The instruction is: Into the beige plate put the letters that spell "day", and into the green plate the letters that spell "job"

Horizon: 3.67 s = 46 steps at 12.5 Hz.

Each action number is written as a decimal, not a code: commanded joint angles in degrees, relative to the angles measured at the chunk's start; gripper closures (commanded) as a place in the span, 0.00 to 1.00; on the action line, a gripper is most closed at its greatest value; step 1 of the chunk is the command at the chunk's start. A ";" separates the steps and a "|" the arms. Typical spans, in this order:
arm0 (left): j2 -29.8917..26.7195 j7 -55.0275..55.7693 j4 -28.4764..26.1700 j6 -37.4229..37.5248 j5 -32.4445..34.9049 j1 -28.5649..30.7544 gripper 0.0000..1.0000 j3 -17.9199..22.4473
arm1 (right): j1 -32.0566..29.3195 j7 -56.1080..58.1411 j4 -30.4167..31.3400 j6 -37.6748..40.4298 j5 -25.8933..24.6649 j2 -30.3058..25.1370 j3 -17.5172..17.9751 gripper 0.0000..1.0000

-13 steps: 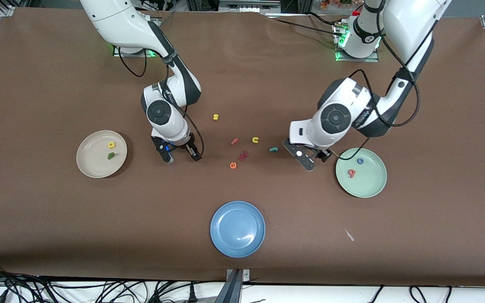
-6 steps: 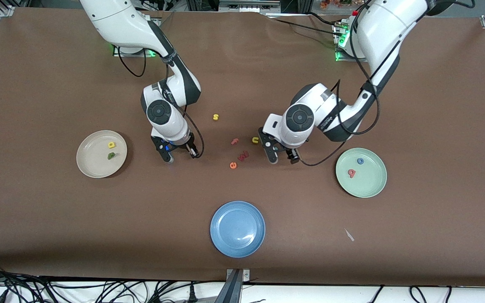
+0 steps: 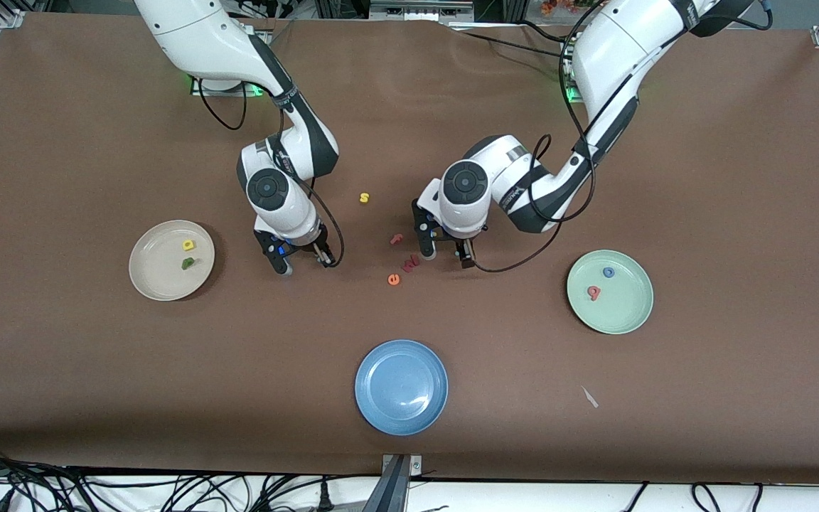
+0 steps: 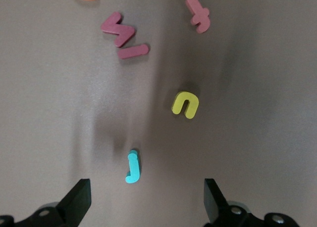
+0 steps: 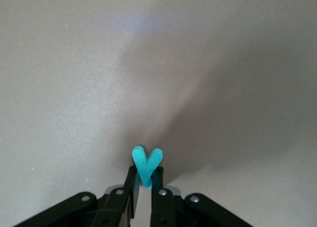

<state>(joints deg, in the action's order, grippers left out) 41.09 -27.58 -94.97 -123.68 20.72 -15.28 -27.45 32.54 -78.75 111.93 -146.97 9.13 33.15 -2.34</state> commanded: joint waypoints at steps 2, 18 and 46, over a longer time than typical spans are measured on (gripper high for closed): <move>2.50 -1.60 1.36 -1.91 4.92 -0.45 0.10 0.74 | -0.02 8.31 -2.24 9.47 -0.87 -3.77 -3.09 1.00; 5.14 -0.99 1.45 -4.46 9.51 -0.54 0.62 0.74 | -1.60 66.45 6.81 21.90 0.10 -11.96 -29.47 0.00; -2.07 -11.88 2.51 8.54 7.14 27.94 1.00 0.65 | -23.64 80.42 -10.58 52.56 -10.53 -32.78 -2.51 0.00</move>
<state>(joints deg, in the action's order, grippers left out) 38.36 -37.76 -92.53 -115.54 28.13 12.10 -26.47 12.61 1.29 101.71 -97.62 -0.05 3.26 -9.20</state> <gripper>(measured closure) 0.921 0.000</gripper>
